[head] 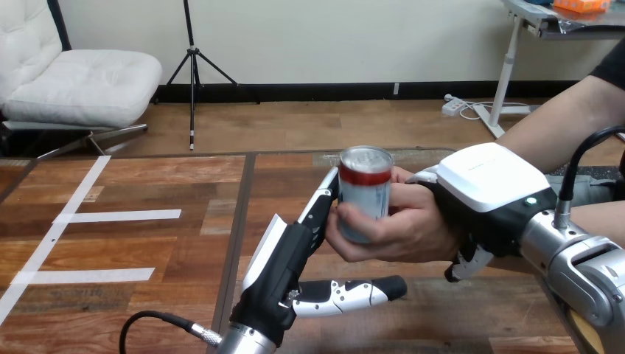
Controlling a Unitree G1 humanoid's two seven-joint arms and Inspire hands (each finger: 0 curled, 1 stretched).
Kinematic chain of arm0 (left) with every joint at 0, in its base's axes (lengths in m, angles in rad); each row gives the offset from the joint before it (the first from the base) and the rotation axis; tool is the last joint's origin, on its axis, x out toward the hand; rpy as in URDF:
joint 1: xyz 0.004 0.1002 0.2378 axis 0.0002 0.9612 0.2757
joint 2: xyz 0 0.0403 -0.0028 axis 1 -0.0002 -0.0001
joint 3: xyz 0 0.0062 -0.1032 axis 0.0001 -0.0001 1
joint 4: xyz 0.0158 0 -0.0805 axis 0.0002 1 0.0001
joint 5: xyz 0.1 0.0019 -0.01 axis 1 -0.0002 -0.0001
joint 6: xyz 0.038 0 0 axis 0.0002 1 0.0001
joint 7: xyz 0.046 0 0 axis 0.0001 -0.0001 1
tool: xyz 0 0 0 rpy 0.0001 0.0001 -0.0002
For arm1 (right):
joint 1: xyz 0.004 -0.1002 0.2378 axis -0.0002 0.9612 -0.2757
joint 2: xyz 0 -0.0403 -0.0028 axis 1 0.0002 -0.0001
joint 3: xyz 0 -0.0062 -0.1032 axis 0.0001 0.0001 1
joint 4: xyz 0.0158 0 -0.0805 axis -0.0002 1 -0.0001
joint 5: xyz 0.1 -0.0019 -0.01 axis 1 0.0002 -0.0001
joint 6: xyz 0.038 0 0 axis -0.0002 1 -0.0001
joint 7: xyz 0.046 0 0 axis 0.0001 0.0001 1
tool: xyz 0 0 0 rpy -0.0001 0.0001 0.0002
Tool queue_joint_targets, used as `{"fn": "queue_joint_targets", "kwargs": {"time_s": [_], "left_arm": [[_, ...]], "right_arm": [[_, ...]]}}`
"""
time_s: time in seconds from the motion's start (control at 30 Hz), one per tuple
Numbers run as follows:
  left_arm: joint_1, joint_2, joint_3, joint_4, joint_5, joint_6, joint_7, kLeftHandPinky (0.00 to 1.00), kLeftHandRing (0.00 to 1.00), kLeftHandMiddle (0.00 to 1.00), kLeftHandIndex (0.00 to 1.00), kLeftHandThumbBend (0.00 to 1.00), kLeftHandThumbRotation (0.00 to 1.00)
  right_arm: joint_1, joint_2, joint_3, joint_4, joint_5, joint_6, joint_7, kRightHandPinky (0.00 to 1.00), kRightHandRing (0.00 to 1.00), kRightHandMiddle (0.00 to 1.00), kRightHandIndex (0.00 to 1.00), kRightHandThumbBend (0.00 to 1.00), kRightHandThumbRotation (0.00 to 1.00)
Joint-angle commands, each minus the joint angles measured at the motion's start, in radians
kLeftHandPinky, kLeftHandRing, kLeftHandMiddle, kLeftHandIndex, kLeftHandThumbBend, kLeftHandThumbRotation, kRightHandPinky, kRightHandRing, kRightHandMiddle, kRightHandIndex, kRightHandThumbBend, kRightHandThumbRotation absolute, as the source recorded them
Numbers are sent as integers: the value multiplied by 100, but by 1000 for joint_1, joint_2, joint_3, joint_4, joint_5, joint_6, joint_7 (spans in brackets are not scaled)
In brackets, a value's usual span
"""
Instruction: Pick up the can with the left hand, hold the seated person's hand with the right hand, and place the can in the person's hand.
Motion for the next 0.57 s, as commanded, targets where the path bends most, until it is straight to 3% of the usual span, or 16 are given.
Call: {"fn": "queue_joint_targets", "kwargs": {"time_s": [0.0,0.17,0.53], "left_arm": [[-43,0,-39,-44,9,-12,-14,91,97,100,99,85,29],[-42,-1,-39,-43,10,-13,-10,90,97,100,98,86,29],[-22,-7,-30,-54,12,-2,14,90,98,100,98,86,30]], "right_arm": [[-21,-12,-25,-37,-2,-5,-39,80,86,87,84,86,4],[-13,-10,-31,-44,-2,-7,-48,81,86,87,83,87,4],[72,16,-92,-194,6,38,-55,81,85,86,83,85,5]]}}
